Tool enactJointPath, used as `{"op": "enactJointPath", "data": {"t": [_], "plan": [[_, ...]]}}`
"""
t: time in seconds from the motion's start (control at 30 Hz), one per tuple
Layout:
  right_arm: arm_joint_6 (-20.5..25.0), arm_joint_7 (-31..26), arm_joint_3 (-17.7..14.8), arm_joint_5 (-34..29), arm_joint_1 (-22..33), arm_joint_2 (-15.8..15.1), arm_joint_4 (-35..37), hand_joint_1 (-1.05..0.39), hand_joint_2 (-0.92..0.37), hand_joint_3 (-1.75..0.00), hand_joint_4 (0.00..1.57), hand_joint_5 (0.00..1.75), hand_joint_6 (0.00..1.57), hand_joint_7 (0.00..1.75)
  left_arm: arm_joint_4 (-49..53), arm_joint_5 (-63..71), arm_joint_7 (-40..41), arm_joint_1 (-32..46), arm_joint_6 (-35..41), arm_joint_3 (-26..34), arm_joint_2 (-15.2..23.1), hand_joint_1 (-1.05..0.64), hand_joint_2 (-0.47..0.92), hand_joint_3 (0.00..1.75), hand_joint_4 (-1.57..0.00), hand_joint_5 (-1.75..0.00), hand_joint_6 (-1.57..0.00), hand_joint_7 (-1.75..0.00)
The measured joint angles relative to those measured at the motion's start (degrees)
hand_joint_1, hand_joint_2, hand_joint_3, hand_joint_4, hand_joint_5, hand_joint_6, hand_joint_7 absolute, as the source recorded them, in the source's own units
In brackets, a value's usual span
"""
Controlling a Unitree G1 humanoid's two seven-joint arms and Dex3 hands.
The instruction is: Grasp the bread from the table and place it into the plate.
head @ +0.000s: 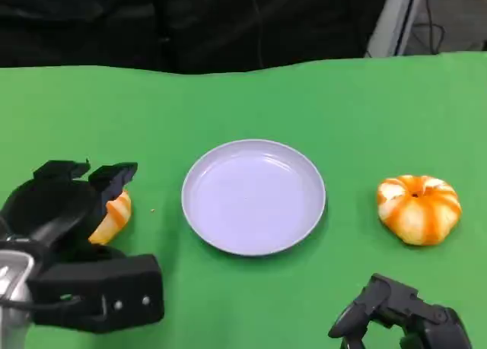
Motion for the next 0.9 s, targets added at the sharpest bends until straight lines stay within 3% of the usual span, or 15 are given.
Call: {"op": "enactJointPath", "data": {"t": [0.7, 0.9], "plan": [[-0.04, -0.58, 0.11, -0.69, 0.10, 0.19, -0.04, -0.02, -0.34, -1.40, 0.79, 1.63, 0.84, 1.33, 17.11, 2.20, 2.51, -9.93, 6.91, -8.22, -2.39, -0.65, 0.91, 0.04, -0.11, -0.27, -0.20, 0.00], [0.04, -0.56, 0.15, -0.64, 0.29, 0.16, -0.10, -0.02, -0.35, -1.39, 0.79, 1.64, 0.83, 1.33, 29.44, 1.42, 5.23, -16.07, 7.39, -10.62, -5.12, -0.62, 0.91, 0.01, -0.12, -0.25, -0.21, 0.00]]}}
